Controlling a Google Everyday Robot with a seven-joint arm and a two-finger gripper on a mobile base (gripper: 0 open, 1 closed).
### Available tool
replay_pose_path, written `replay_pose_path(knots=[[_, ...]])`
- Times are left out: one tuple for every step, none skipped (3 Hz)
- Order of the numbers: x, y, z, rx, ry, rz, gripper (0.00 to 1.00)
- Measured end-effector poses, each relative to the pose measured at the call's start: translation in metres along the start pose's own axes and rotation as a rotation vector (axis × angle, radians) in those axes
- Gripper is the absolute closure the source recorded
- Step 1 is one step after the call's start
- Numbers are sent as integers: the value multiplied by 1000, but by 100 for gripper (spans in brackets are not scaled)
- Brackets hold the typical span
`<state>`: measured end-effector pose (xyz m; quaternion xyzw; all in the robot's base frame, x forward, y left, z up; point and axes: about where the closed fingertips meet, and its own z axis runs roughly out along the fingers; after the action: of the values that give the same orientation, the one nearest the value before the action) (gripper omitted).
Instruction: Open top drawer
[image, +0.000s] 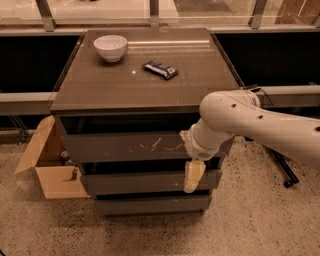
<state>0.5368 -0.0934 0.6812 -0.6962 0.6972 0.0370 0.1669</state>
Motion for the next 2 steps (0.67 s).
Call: replay_pose_path(knots=[[-4,-12,-1,59,15,-47,0],[-9,-28,4,104,10,-100,0]])
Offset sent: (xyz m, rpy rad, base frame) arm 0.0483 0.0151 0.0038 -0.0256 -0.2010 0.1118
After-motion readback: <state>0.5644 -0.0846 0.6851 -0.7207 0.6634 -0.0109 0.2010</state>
